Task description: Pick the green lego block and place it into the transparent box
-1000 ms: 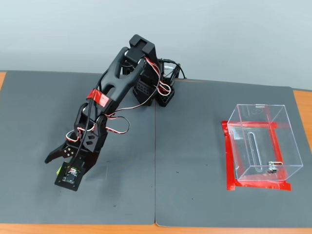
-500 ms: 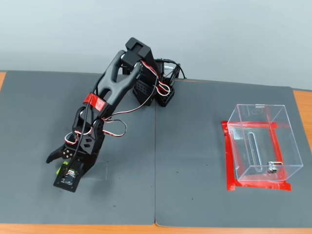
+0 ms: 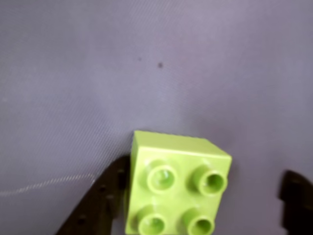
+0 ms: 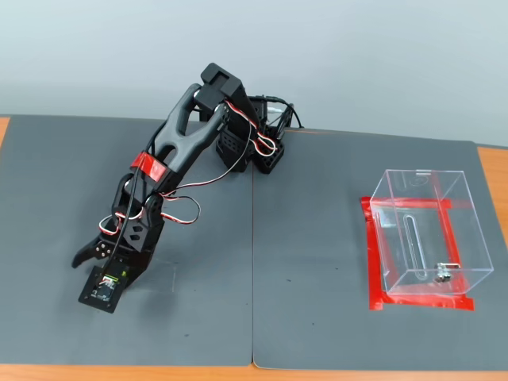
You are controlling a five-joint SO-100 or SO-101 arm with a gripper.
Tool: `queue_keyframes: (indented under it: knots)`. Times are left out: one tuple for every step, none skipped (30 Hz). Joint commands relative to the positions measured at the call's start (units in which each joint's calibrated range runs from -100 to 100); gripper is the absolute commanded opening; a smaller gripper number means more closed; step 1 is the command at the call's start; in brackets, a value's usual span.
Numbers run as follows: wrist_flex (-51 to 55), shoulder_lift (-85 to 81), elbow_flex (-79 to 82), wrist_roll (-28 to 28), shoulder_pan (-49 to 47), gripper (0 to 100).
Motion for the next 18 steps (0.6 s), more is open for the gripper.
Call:
queue_keyframes:
  knots:
    - [0.29, -0.68, -2.53, 0.07, -0.37, 28]
    - [0.29, -0.68, -2.53, 0.07, -0.37, 27]
    - [0.29, -0.68, -2.53, 0.07, -0.37, 26]
    - [0.29, -0.68, -2.53, 0.07, -0.37, 26]
    - [0.29, -0.68, -2.53, 0.07, -0.37, 25]
    - [0.29, -0.68, -2.53, 0.07, -0.37, 24]
    - [0.29, -0.68, -2.53, 0.07, -0.37, 23]
    - [0.29, -0.68, -2.53, 0.07, -0.37, 21]
    - [0.29, -0.68, -2.53, 0.07, -0.37, 19]
    - [0.29, -0.68, -2.53, 0.07, -0.37, 16]
    - [0.29, -0.68, -2.53, 0.07, -0.44, 14]
    - [0.29, -0.68, -2.53, 0.07, -0.44, 12]
    - [0.29, -0.68, -2.53, 0.07, -0.44, 10]
    - [0.29, -0.68, -2.53, 0.07, -0.44, 9]
    - [0.29, -0.68, -2.53, 0.07, -0.44, 9]
    - [0.29, -0.68, -2.53, 0.07, -0.44, 9]
    - [0.29, -0.68, -2.53, 0.02, -0.44, 9]
    - [0.29, -0.68, -2.44, 0.02, -0.44, 9]
